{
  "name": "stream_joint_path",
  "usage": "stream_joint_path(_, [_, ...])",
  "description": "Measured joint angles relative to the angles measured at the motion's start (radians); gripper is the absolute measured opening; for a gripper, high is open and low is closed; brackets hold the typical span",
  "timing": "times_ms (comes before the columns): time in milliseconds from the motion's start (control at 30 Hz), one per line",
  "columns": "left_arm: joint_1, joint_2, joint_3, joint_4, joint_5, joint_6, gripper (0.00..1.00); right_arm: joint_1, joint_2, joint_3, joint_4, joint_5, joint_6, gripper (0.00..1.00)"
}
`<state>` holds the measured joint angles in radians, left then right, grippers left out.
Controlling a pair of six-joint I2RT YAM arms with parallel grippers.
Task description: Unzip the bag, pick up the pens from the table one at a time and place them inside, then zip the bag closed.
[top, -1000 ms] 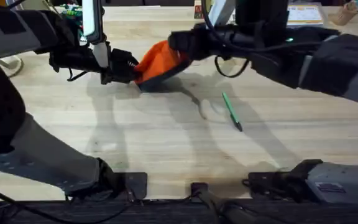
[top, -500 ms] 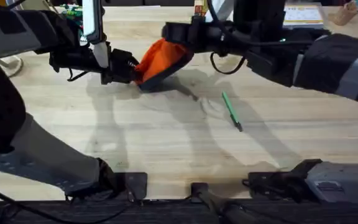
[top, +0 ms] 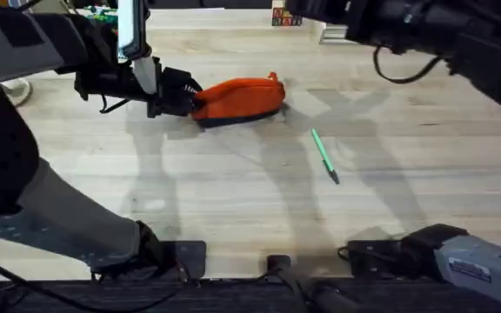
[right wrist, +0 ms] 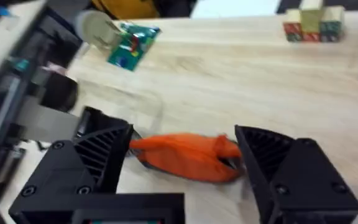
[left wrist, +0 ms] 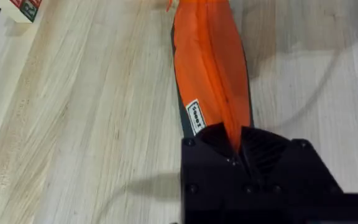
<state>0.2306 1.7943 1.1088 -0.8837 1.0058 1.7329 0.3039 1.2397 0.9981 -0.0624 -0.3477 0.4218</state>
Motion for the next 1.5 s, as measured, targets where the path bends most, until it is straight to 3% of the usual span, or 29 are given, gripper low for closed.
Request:
stream_joint_path(333, [0.000, 0.000, 0.000, 0.000, 0.000, 0.000, 0.042, -0.015, -0.049, 0.000, -0.273, 0.145, -0.076, 0.997])
stream_joint_path(500, [0.000, 0.000, 0.000, 0.000, 0.000, 0.000, 0.042, -0.015, -0.049, 0.000, -0.320, 0.153, -0.079, 0.997])
stream_joint_path(767, [0.000, 0.000, 0.000, 0.000, 0.000, 0.000, 0.042, -0.015, -0.049, 0.000, -0.325, 0.153, -0.072, 0.997])
stream_joint_path(1233, [0.000, 0.000, 0.000, -0.002, 0.000, 0.000, 0.042, -0.014, -0.049, 0.000, -0.315, 0.153, 0.103, 0.998])
stream_joint_path(1500, [0.000, 0.000, 0.000, -0.002, 0.000, 0.000, 0.042, 0.055, 0.017, 0.001, -0.256, 0.162, 0.075, 0.998])
